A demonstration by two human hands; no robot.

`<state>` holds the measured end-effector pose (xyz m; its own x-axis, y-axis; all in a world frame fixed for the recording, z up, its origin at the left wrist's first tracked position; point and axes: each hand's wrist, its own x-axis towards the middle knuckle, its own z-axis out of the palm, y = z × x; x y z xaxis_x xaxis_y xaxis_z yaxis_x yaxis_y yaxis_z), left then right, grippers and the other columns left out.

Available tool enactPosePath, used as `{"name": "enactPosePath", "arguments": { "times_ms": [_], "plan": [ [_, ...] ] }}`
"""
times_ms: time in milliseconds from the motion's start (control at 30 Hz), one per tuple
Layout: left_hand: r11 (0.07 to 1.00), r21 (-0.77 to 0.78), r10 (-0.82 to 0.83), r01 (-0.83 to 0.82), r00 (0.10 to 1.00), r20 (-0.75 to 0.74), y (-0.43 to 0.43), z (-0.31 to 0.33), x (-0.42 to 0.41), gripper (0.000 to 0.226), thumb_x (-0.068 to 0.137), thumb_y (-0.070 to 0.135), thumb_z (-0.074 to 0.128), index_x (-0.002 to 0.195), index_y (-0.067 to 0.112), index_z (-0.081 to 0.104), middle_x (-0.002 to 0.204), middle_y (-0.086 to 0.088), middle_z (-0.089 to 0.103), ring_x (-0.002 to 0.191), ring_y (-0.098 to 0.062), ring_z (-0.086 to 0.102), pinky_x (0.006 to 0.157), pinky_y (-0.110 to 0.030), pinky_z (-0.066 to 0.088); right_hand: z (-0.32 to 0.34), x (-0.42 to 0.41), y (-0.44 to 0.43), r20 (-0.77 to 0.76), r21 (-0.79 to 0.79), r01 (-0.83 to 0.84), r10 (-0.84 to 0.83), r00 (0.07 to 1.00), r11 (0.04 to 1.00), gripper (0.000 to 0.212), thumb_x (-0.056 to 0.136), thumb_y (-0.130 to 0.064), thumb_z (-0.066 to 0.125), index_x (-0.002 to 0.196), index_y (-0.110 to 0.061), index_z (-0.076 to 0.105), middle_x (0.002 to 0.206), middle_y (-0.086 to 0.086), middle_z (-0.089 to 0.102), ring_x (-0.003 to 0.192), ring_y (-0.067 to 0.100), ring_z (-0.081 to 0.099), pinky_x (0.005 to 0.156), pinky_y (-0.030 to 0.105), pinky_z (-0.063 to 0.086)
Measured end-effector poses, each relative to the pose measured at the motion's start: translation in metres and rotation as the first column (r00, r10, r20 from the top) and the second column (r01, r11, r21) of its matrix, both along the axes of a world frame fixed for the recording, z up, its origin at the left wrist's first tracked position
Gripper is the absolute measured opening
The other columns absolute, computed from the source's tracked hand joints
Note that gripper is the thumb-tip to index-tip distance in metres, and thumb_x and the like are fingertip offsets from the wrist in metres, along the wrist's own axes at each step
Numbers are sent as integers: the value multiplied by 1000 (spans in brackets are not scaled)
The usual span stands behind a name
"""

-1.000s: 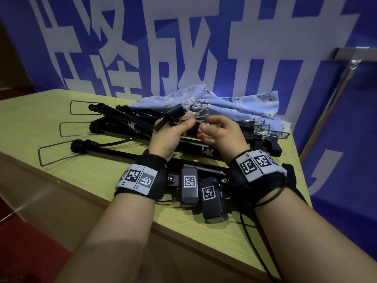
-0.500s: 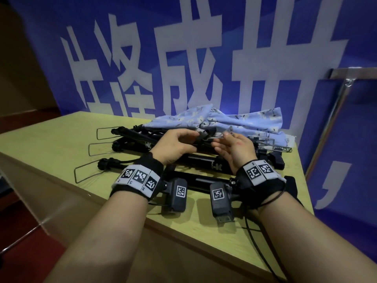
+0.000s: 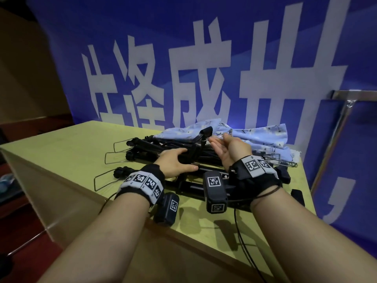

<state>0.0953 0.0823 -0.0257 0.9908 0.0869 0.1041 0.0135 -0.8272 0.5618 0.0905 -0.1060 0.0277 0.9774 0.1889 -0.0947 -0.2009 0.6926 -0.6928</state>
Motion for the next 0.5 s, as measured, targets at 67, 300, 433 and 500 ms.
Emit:
{"name": "enactPosePath", "arguments": {
  "times_ms": [67, 300, 433, 500],
  "plan": [
    [998, 66, -5, 4, 1000, 17, 1, 2, 7, 93, 67, 63, 75, 145, 24, 44, 143, -5, 51, 133, -23, 44, 110, -45, 40, 4, 1, 0, -13, 44, -5, 6, 1000, 999, 20, 101, -5, 37, 88, 2, 50, 90, 18, 60, 87, 26, 61, 50, 23, 54],
    [975, 217, -53, 44, 998, 37, -8, 8, 22, 62, 70, 58, 77, 114, 28, 46, 126, -1, 50, 116, -19, 48, 99, -40, 46, 12, 15, -11, -9, 131, 17, -16, 1000, 991, 19, 101, -8, 39, 89, 0, 51, 66, 15, 68, 64, 19, 68, 53, 22, 57],
    [981, 173, -96, 84, 994, 60, -13, 9, 27, 81, 68, 59, 79, 130, 23, 42, 132, -1, 51, 120, -21, 51, 99, -41, 47, 14, 25, -17, -2, 178, 42, -42, 999, 983, 19, 102, -8, 39, 89, -1, 50, 59, 15, 68, 55, 18, 69, 53, 22, 57],
    [974, 209, -101, 87, 993, 54, -14, 10, 30, 85, 69, 63, 75, 139, 24, 44, 135, -4, 47, 128, -24, 44, 105, -45, 43, 12, 30, -21, -17, 195, 70, -68, 998, 978, 19, 102, -8, 38, 88, 0, 50, 64, 16, 68, 71, 19, 71, 60, 21, 57]
  ]
}}
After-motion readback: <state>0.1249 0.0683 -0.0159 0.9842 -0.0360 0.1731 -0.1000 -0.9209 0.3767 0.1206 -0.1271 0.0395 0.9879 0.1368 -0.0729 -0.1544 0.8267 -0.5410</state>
